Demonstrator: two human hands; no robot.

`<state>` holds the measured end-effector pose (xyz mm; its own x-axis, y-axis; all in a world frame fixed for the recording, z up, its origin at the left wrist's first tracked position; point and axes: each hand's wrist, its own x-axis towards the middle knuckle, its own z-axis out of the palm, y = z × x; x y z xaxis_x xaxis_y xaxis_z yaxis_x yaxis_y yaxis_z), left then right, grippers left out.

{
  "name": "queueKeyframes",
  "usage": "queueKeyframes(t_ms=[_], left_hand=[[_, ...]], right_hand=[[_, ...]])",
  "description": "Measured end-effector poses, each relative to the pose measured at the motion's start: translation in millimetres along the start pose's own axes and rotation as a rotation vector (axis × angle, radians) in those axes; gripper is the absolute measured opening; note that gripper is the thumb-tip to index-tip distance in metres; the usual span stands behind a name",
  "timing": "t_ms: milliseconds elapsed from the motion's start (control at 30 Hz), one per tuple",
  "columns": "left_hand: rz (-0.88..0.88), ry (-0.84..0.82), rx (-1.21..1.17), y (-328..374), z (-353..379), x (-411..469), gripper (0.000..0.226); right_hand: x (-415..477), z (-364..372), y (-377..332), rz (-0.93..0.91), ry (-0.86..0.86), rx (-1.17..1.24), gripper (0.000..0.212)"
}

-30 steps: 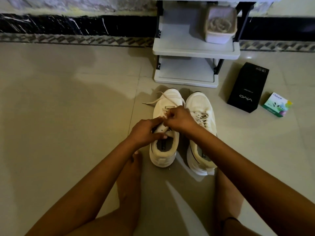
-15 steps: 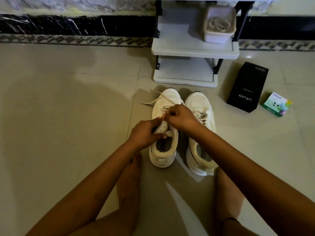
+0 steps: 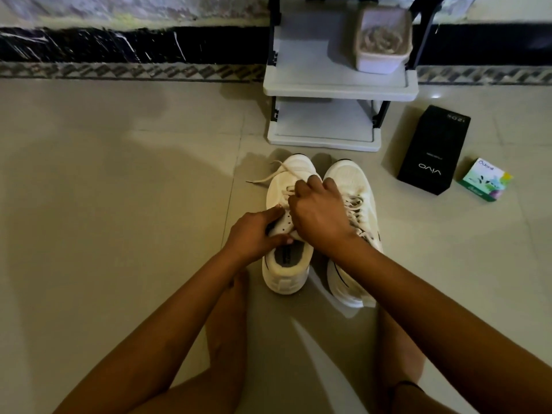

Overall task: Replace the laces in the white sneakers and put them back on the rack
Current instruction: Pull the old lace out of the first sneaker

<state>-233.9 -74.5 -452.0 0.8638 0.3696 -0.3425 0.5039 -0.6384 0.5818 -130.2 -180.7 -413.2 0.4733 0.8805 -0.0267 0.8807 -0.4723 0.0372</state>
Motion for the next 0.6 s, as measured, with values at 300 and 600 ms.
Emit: queueKeyframes(t_ms=[300, 600], left_hand=[[-0.021, 0.065, 0.01, 2.0, 3.9, -1.6, 0.055], [-0.012, 0.044, 0.012, -0.7, 5.1, -0.7, 0.066]], right_hand=[[8.0, -9.1, -7.4, 0.423, -0.237, 1.155, 0.019], [-0.9, -1.1, 0.3, 0.075, -0.072, 0.129, 0.03]])
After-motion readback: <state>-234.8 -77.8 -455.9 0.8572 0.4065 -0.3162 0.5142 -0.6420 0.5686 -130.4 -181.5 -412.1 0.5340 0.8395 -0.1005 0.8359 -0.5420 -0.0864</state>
